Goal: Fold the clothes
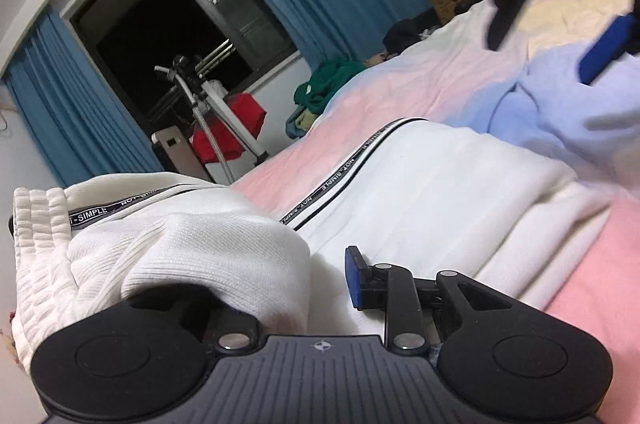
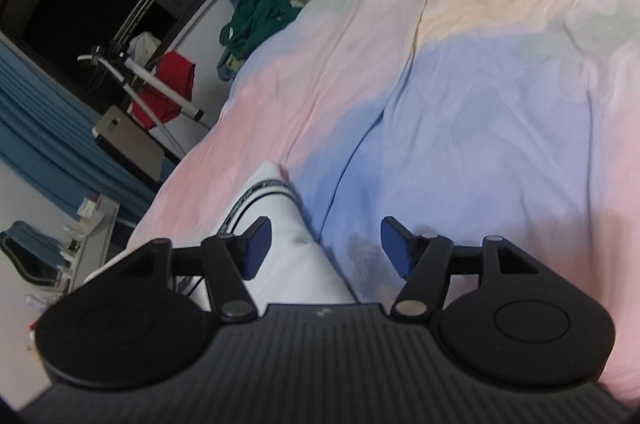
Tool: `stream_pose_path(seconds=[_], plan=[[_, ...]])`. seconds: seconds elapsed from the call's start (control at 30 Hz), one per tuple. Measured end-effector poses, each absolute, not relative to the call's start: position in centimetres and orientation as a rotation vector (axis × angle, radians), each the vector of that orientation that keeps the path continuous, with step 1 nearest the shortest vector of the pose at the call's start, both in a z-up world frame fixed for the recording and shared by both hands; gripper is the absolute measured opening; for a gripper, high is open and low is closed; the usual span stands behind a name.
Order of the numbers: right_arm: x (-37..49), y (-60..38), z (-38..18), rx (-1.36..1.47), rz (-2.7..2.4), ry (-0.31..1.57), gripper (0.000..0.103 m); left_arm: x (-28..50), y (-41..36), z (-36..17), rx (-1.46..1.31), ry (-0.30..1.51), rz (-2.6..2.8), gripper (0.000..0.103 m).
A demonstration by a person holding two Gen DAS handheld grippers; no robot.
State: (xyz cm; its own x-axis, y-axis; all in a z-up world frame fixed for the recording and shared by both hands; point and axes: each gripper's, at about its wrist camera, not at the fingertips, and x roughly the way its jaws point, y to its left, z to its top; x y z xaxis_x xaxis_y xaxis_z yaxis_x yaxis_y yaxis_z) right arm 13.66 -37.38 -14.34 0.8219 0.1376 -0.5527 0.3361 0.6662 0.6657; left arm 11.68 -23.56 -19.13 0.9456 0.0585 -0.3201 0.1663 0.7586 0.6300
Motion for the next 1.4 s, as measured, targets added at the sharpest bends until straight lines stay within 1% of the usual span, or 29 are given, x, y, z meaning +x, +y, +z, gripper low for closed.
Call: stream_pose_path(seconds=[0.07, 0.13, 0.27, 0.4, 0.43, 0.57, 0.73, 0.93, 1.03, 1.13, 1.17, 1.23, 1.4], plan=[[14.1, -36.8, -14.0, 0.833, -0.062, 0.614, 0.064, 11.6, -22.8, -18.9, 0.695, 0.333, -0.096, 0.033], [14.5, -36.0, -13.4, 0.817, 0.017, 0.606, 0.064, 11.1, -21.4, -18.3, 0.698, 0.34, -0.141, 0.039], [15.1, -34.2, -12.1, 0.759, 0.164, 0.588, 0.064, 9.8, -18.3, -16.7, 0.683, 0.359, -0.226, 0.047], [15.4, -32.7, -11.2, 0.724, 0.258, 0.563, 0.064, 7.3, -15.5, -15.0, 0.592, 0.399, -0.268, 0.061], [15.5, -32.3, -10.9, 0.707, 0.281, 0.558, 0.064, 7.2, -14.6, -14.6, 0.563, 0.397, -0.273, 0.062], [15.4, -30.2, -9.9, 0.631, 0.424, 0.559, 0.064, 6.1, -13.0, -15.0, 0.5, 0.357, -0.279, 0.063], [16.1, -27.7, -7.9, 0.534, 0.589, 0.608, 0.064, 4.8, -13.1, -15.4, 0.465, 0.344, -0.275, 0.065], [19.0, -23.7, -1.9, 0.299, 0.638, 0.704, 0.064, 4.9, -13.0, -15.8, 0.424, 0.338, -0.285, 0.068], [20.1, -19.4, 1.6, 0.155, 0.681, 0.735, 0.064, 5.2, -12.8, -15.7, 0.402, 0.338, -0.29, 0.069], [20.7, -13.9, 3.5, -0.003, 0.737, 0.793, 0.064, 5.3, -12.5, -15.6, 0.382, 0.336, -0.292, 0.069], [20.7, -11.8, 3.6, -0.063, 0.755, 0.816, 0.062, 5.4, -12.4, -15.5, 0.377, 0.334, -0.292, 0.069], [20.4, -7.6, 3.2, -0.191, 0.78, 0.865, 0.062, 5.4, -12.2, -15.4, 0.362, 0.333, -0.293, 0.069], [18.4, 0.7, 0.2, -0.493, 0.766, 0.936, 0.062, 5.5, -11.8, -15.2, 0.337, 0.33, -0.293, 0.069]])
